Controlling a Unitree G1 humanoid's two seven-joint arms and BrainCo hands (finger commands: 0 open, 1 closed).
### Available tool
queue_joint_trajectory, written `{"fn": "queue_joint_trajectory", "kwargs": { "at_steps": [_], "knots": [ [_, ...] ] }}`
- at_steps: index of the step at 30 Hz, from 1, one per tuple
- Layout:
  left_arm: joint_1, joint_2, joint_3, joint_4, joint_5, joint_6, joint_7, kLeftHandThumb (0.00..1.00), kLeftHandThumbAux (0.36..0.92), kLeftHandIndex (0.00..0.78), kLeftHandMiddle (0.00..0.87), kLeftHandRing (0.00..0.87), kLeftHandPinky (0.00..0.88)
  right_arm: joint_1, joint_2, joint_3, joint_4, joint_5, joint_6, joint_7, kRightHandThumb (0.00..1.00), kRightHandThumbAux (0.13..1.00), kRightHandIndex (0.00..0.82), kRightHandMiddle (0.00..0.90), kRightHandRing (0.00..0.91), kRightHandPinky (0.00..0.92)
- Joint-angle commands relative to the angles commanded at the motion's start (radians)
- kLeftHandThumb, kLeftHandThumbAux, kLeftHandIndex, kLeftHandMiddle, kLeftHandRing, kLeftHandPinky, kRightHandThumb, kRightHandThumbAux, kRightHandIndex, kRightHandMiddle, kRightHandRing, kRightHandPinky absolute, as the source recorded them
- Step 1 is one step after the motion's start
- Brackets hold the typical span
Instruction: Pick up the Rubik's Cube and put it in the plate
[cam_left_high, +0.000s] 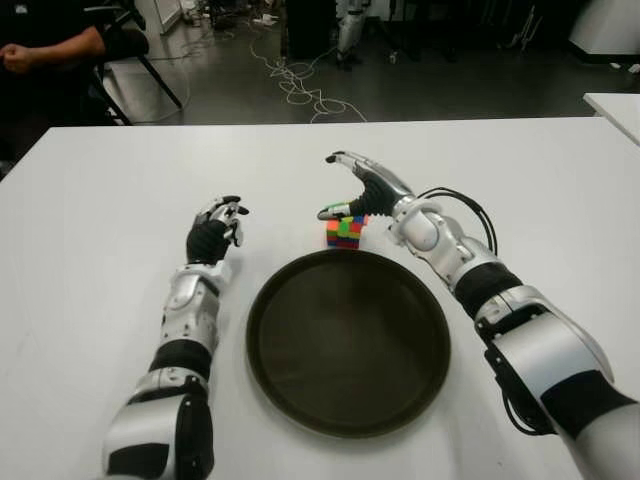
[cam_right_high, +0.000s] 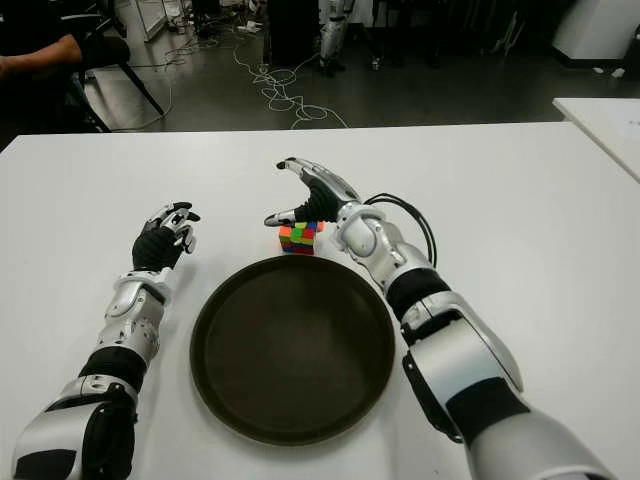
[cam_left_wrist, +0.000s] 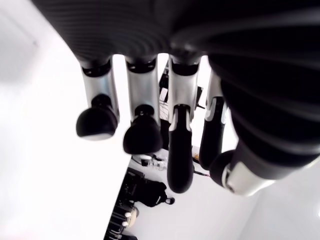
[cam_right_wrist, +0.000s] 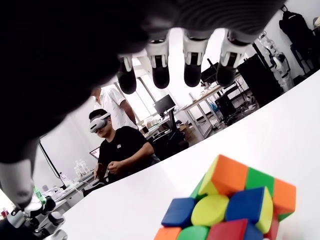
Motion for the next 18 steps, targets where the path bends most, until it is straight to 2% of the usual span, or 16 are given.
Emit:
{"fn": "queue_joint_trajectory", "kwargs": {
  "at_steps": [8,18],
  "knots": [
    [0.001,0.002,-0.006,-0.003,0.006,-0.001,0.006,0.851,0.661,0.417,0.554,0.795,0.812,-0.003,0.005,0.015,0.025,-0.018,-0.006,-0.024,0.000,0.582,0.000,0.000,0.000,0.002],
    [0.004,-0.002,-0.002,-0.004,0.007,-0.026,0.010,0.851,0.661,0.418,0.556,0.792,0.809,-0.002,0.023,0.034,0.074,-0.032,0.008,-0.059,0.000,0.588,0.000,0.000,0.000,0.007]
  ]
}}
